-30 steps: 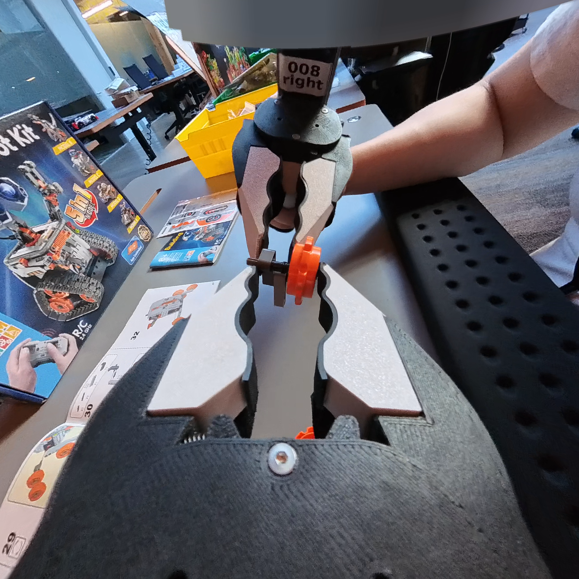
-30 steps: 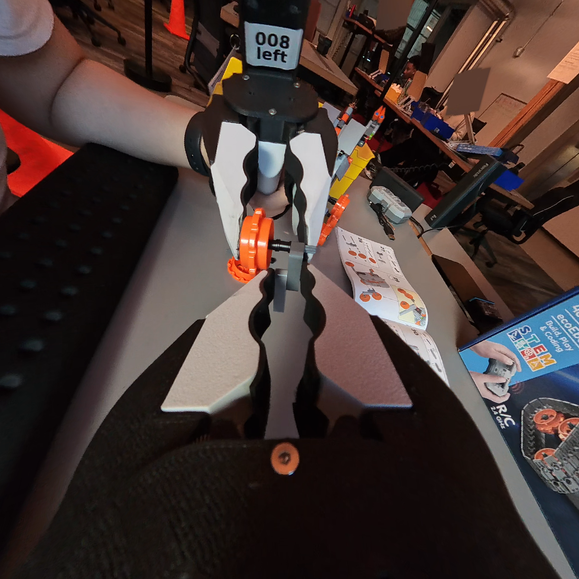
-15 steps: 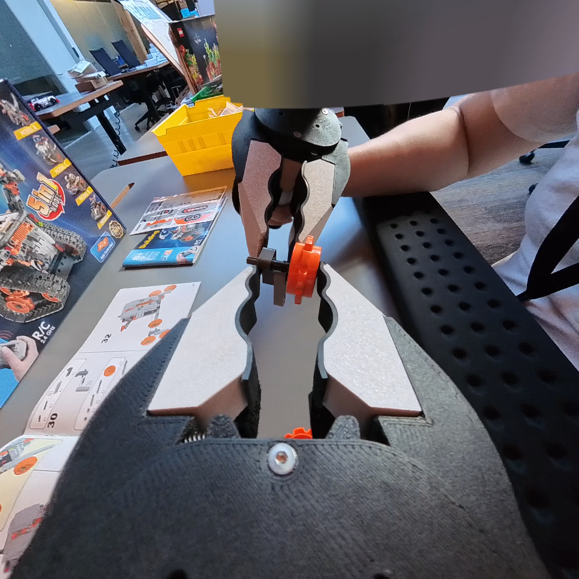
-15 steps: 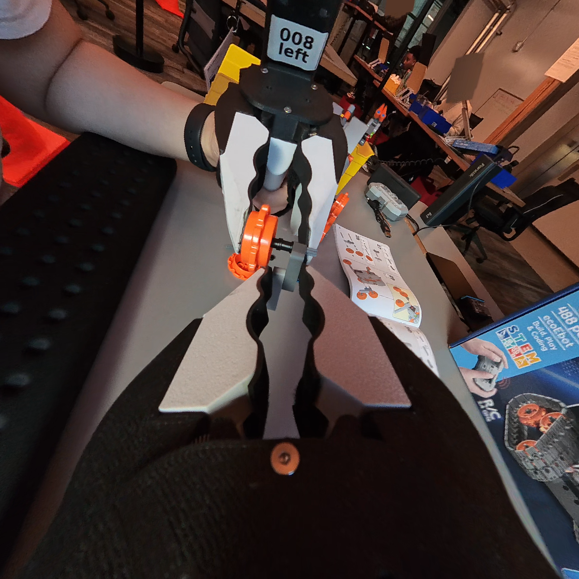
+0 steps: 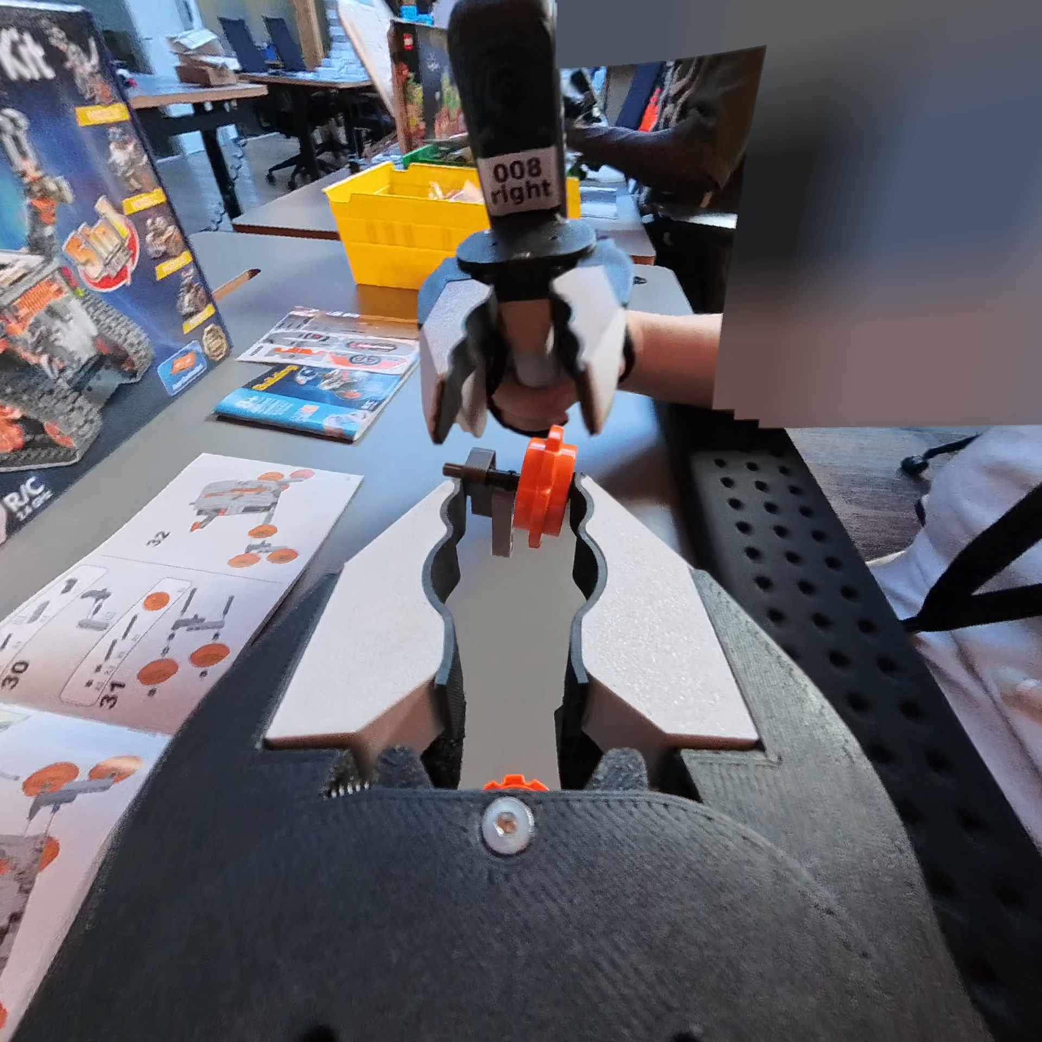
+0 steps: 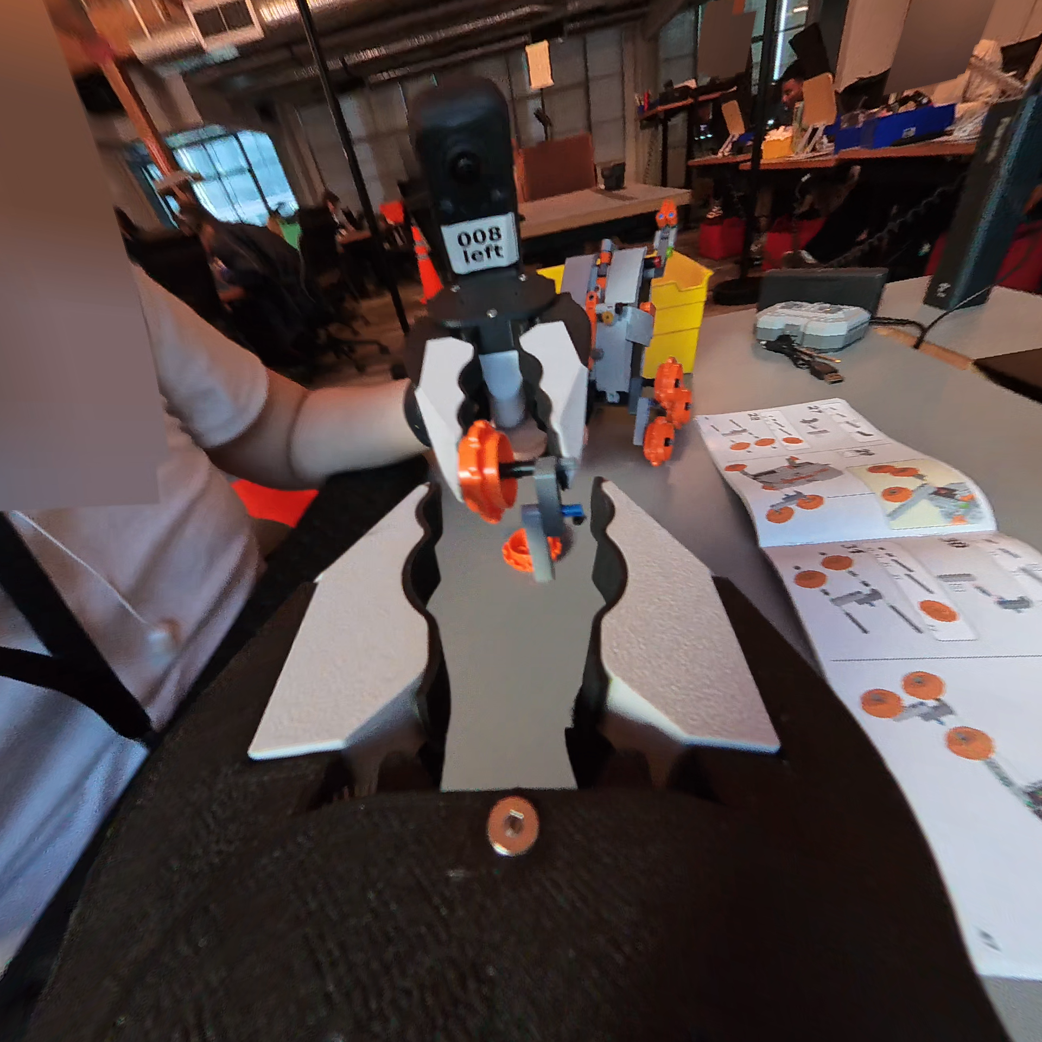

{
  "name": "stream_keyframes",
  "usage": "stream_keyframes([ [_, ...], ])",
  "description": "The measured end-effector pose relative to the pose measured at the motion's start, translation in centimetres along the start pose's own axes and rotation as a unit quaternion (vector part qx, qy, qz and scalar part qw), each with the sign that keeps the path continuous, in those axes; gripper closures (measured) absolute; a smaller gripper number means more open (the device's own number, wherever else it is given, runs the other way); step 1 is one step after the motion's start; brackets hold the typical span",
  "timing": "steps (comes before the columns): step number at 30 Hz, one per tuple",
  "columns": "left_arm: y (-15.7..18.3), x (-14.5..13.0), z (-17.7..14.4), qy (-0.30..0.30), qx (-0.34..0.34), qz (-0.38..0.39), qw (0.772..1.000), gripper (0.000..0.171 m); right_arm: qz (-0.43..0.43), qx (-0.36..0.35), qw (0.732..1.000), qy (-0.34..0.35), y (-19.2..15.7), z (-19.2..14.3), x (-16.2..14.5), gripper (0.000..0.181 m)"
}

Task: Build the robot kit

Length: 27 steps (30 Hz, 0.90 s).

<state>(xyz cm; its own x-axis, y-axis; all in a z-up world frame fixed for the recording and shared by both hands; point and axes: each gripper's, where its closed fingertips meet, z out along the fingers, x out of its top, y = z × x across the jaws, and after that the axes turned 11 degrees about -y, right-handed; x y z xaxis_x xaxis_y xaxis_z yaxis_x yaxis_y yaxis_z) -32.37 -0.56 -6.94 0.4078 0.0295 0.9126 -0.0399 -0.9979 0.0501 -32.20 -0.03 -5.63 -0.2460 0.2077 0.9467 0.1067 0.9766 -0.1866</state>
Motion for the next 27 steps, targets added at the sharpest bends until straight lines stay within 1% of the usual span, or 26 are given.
stream_keyframes([
  [2,-0.1,-0.1,0.1,-0.004,-0.001,-0.011,1.000,0.136,0.017,0.007,1.000,0.010,-0.1,0.1,0.4,0.127],
  [4,0.0,-0.1,0.3,-0.006,-0.005,-0.018,1.000,0.136,0.023,-0.026,0.999,-0.010,0.7,0.6,-0.1,0.128],
  [5,-0.1,-0.2,0.4,-0.010,-0.002,-0.019,1.000,0.136,0.020,-0.029,0.999,-0.024,0.6,1.0,-0.5,0.129],
  [6,-0.2,-0.4,0.6,-0.016,0.005,-0.020,1.000,0.136,0.020,-0.032,0.999,-0.033,0.6,1.2,-0.7,0.131],
  [8,-0.4,-0.7,0.8,-0.027,0.010,-0.026,0.999,0.136,0.028,-0.024,0.998,-0.045,0.5,1.4,-1.0,0.144],
  [11,0.0,-0.6,0.8,-0.019,-0.011,-0.037,0.999,0.135,0.029,-0.014,0.999,-0.042,0.2,1.2,-0.8,0.146],
  [12,0.4,-0.7,0.7,-0.019,-0.025,-0.033,0.999,0.130,0.031,-0.008,0.999,-0.038,0.1,1.1,-0.7,0.146],
  [13,0.7,-0.7,0.6,-0.018,-0.034,-0.030,0.999,0.130,0.034,-0.005,0.999,-0.035,0.0,1.0,-0.6,0.146],
  [14,1.0,-0.6,0.6,-0.014,-0.043,-0.026,0.999,0.136,0.035,-0.013,0.999,-0.035,0.3,0.9,-0.6,0.146],
  [15,1.0,-0.6,0.6,-0.013,-0.041,-0.023,0.999,0.137,0.032,-0.014,0.999,-0.033,0.4,0.9,-0.6,0.146],
  [16,0.8,-0.6,0.6,-0.014,-0.033,-0.019,0.999,0.143,0.028,-0.009,0.999,-0.035,0.2,0.8,-0.7,0.146],
  [17,0.6,-0.7,0.7,-0.016,-0.023,-0.018,0.999,0.142,0.024,-0.009,0.999,-0.036,0.2,0.8,-0.7,0.146],
  [19,0.3,-0.9,0.8,-0.021,-0.016,-0.019,0.999,0.136,0.015,-0.010,0.999,-0.035,0.0,0.8,-0.7,0.146],
  [22,0.2,-0.8,0.5,-0.015,-0.013,-0.014,1.000,0.138,0.022,-0.002,0.999,-0.033,-0.1,0.9,-0.7,0.146],
  [26,0.1,-0.4,0.3,-0.003,-0.015,-0.018,1.000,0.132,0.038,0.022,0.999,-0.019,-0.3,0.8,-0.5,0.146],
  [27,0.3,-0.4,0.2,0.000,-0.019,-0.016,1.000,0.133,0.039,0.025,0.999,-0.018,-0.4,0.8,-0.5,0.146],
])
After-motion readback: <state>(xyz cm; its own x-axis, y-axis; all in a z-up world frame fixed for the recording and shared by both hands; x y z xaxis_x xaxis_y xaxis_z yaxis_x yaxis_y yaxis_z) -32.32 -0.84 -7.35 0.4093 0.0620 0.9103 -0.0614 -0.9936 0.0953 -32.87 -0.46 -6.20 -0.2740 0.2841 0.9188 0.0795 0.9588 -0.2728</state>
